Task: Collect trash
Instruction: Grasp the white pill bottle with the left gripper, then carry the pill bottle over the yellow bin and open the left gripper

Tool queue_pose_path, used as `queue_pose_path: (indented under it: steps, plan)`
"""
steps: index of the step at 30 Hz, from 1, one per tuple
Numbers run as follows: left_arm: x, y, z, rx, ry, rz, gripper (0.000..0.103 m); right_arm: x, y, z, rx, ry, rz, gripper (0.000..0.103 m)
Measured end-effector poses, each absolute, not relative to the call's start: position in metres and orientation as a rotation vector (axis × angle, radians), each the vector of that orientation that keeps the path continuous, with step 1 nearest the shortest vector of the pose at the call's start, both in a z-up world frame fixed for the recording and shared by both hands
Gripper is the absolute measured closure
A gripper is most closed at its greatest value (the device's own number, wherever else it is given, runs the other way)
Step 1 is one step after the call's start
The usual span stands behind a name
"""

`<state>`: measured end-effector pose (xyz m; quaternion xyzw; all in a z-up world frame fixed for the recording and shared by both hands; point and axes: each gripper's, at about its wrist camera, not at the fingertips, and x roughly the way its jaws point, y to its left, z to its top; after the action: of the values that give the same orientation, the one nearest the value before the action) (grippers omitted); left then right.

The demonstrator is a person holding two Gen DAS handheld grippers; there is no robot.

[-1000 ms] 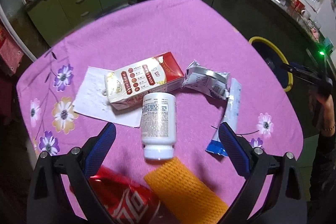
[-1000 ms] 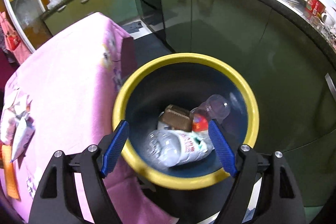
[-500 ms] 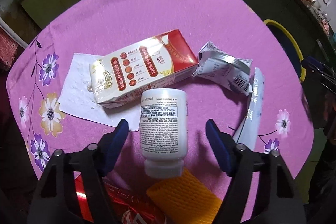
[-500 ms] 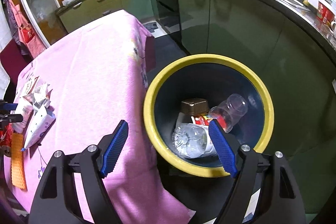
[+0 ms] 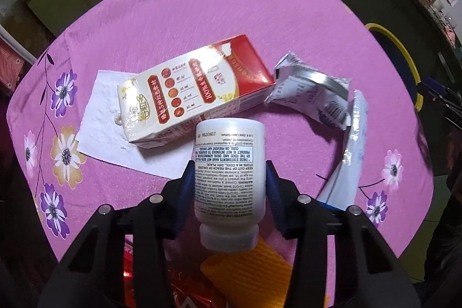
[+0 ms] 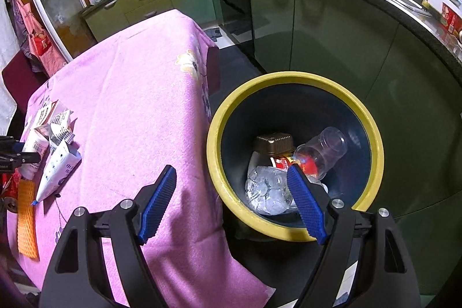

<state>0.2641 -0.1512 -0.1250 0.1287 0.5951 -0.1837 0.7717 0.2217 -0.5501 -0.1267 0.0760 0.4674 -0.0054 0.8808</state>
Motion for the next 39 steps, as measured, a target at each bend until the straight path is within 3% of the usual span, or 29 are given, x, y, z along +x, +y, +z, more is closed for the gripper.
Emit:
queue_pose_path:
  steps: [11, 22, 30, 39]
  plan:
    - [0.254, -0.176, -0.082, 0.291, 1.211, -0.484, 0.058, 0.213, -0.554, -0.123, 0.162, 0.963, -0.015, 0.025]
    - [0.236, -0.331, -0.052, 0.448, 1.148, -0.786, 0.058, 0.176, -0.605, -0.111, 0.197, 0.912, -0.132, 0.025]
    - [0.246, -0.461, -0.082, 0.512, 1.159, -0.884, 0.058, 0.145, -0.644, -0.115, 0.253, 0.907, -0.182, 0.025]
    - [0.283, -0.548, -0.136, 0.617, 1.176, -0.822, 0.055, 0.107, -0.679, -0.123, 0.325, 0.904, -0.228, 0.025]
